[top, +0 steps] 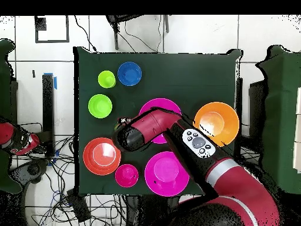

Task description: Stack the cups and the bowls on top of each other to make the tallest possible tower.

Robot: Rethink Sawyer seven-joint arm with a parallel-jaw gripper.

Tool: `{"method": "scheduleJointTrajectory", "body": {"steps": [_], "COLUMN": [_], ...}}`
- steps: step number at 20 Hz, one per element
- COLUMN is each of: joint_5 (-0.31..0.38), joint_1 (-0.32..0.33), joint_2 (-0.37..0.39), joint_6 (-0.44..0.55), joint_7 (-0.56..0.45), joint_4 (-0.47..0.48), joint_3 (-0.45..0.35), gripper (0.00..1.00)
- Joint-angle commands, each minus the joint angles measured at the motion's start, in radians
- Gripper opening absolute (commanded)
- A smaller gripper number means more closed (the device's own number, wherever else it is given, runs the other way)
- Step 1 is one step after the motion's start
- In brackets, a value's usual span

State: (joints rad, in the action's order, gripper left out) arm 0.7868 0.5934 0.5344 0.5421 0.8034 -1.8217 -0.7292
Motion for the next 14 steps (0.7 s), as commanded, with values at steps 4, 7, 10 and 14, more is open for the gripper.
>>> {"method": "scheduleJointTrajectory", "body": {"steps": [4, 7, 10, 14], "joint_5": [0.089, 0.089, 0.095, 0.099], "joint_1": [-0.037, -0.027, -0.020, -0.022], "joint_2": [-0.010, -0.018, -0.023, -0.020], "joint_6": [-0.007, -0.012, -0.020, -0.011], "joint_7": [0.032, 0.017, 0.006, 0.001], "joint_4": [0.051, 0.052, 0.054, 0.058], "joint_3": [0.075, 0.068, 0.064, 0.068], "gripper": [1.00, 1.00, 1.00, 1.00]}}
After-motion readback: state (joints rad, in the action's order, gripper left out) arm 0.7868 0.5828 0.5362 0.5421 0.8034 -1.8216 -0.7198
